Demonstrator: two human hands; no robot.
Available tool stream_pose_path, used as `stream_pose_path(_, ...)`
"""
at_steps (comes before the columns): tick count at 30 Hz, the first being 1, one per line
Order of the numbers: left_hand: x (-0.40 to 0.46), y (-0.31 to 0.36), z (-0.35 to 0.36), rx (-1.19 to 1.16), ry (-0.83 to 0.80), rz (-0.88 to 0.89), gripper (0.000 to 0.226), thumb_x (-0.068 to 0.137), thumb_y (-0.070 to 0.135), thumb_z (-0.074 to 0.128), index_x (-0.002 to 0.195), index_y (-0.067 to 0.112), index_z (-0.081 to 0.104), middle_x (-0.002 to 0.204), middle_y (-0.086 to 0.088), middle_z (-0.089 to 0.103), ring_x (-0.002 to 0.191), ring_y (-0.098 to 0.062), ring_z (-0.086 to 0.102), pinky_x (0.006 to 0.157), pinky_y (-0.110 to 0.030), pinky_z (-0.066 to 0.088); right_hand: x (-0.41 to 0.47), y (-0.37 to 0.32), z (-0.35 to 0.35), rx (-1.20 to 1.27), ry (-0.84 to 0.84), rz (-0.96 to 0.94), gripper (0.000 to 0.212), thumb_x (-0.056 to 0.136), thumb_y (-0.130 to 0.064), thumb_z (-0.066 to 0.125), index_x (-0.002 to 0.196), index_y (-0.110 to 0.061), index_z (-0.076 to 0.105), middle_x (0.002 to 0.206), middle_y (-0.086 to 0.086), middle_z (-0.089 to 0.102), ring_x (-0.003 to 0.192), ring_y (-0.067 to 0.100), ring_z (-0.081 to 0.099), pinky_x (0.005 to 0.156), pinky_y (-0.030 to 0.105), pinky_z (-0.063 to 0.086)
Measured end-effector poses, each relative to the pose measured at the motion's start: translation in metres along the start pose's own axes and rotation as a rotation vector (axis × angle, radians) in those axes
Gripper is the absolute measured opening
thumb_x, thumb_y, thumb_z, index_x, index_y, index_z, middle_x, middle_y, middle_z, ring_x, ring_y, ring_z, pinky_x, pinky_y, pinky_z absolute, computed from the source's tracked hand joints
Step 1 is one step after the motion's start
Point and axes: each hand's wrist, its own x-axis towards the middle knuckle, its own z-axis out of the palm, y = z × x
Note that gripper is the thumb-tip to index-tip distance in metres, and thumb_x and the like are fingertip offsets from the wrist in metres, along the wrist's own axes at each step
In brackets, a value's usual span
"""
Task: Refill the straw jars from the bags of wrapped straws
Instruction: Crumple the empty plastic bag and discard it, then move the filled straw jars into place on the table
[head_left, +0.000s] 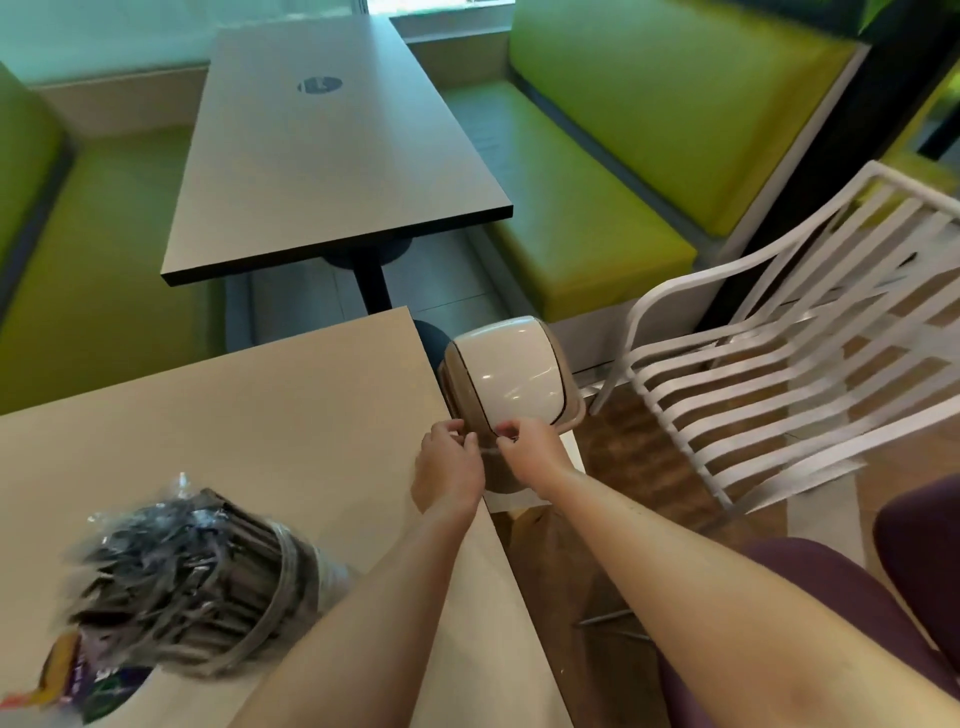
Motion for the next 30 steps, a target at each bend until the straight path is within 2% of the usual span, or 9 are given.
stream_pose_path(4, -0.041, -0.013, -0.031, -0.008, -0.036, 0.029, 0.022, 0.100, 0.036, 0.047, 0.116, 0.027, 0.059, 0.116, 0.006, 0.062, 0.094, -0.011, 0.055, 0.075, -0.028, 0.043, -0.047, -0.014, 0.009, -0.014, 0.046, -0.042, 0.026, 0.098, -0.021, 0.052, 0.122, -0.019, 0.062, 0.116, 0.000, 0.066, 0.108, 0.017, 0.060, 0.093, 0.034, 0.052)
stream_pose_path(8, -0.085, -0.034, -0.065, -0.040, -0.068, 0.046, 0.018, 0.098, 0.039, 0.047, 0.108, 0.029, 0.059, 0.111, 0.007, 0.064, 0.096, -0.015, 0.060, 0.082, -0.035, 0.052, -0.098, -0.033, 0.022, -0.015, 0.097, -0.086, 0.019, 0.096, -0.023, 0.056, 0.112, -0.019, 0.065, 0.106, -0.003, 0.067, 0.098, 0.014, 0.061, 0.077, 0.026, 0.049)
stream_pose_path(11, -0.117, -0.056, -0.094, -0.063, -0.078, 0.073, 0.014, 0.098, 0.039, 0.049, 0.103, 0.030, 0.058, 0.108, 0.008, 0.066, 0.096, -0.016, 0.062, 0.081, -0.033, 0.051, -0.135, -0.047, 0.036, 0.013, 0.141, -0.087, 0.007, 0.093, -0.026, 0.060, 0.097, -0.021, 0.064, 0.096, -0.003, 0.067, 0.090, 0.015, 0.062, 0.062, 0.025, 0.045)
stream_pose_path(15, -0.153, -0.093, -0.133, -0.106, -0.087, 0.091, 0.012, 0.098, 0.038, 0.050, 0.100, 0.029, 0.058, 0.104, 0.009, 0.067, 0.093, -0.015, 0.062, 0.080, -0.031, 0.049, -0.182, -0.062, 0.068, 0.043, 0.138, -0.105, 0.010, 0.090, -0.028, 0.065, 0.091, -0.018, 0.062, 0.086, -0.005, 0.063, 0.080, 0.012, 0.058, 0.056, 0.022, 0.041)
stream_pose_path(18, -0.168, -0.119, -0.161, -0.119, -0.061, 0.077, 0.018, 0.098, 0.036, 0.050, 0.107, 0.026, 0.062, 0.098, 0.010, 0.065, 0.090, -0.014, 0.060, 0.076, -0.028, 0.043, -0.204, -0.071, 0.090, 0.072, 0.140, -0.114, 0.015, 0.092, -0.029, 0.063, 0.092, -0.014, 0.065, 0.088, -0.001, 0.066, 0.082, 0.016, 0.060, 0.061, 0.025, 0.041)
stream_pose_path(22, -0.175, -0.151, -0.200, -0.121, 0.029, 0.094, 0.021, 0.097, 0.035, 0.054, 0.108, 0.021, 0.064, 0.100, 0.006, 0.064, 0.097, -0.018, 0.062, 0.075, -0.028, 0.043, -0.225, -0.087, 0.117, 0.110, 0.148, -0.128, 0.019, 0.096, -0.025, 0.055, 0.103, -0.011, 0.067, 0.099, 0.004, 0.068, 0.091, 0.021, 0.061, 0.068, 0.026, 0.039)
stream_pose_path(25, -0.167, -0.163, -0.216, -0.163, 0.114, 0.111, 0.024, 0.091, 0.034, 0.064, 0.106, 0.016, 0.059, 0.109, 0.000, 0.060, 0.104, -0.022, 0.060, 0.085, -0.037, 0.048, -0.229, -0.096, 0.126, 0.135, 0.172, -0.131, 0.025, 0.097, -0.025, 0.054, 0.116, -0.010, 0.062, 0.110, 0.005, 0.063, 0.095, 0.017, 0.056, 0.074, 0.026, 0.040)
stream_pose_path(28, -0.160, -0.164, -0.228, -0.197, 0.161, 0.123, 0.051, 0.082, 0.030, 0.075, 0.121, 0.009, 0.048, 0.125, -0.009, 0.048, 0.117, -0.028, 0.049, 0.098, -0.040, 0.044, -0.228, -0.104, 0.133, 0.158, 0.151, -0.148, 0.038, 0.098, -0.029, 0.053, 0.130, -0.009, 0.055, 0.129, 0.009, 0.057, 0.114, 0.020, 0.054, 0.089, 0.029, 0.043)
stream_pose_path(30, -0.154, -0.161, -0.234, -0.217, 0.137, 0.130, 0.074, 0.078, 0.028, 0.080, 0.136, 0.006, 0.039, 0.135, -0.012, 0.040, 0.125, -0.028, 0.041, 0.102, -0.037, 0.038, -0.227, -0.108, 0.137, 0.152, 0.103, -0.161, 0.043, 0.101, -0.029, 0.047, 0.139, -0.010, 0.047, 0.142, 0.009, 0.048, 0.130, 0.022, 0.045, 0.104, 0.032, 0.036)
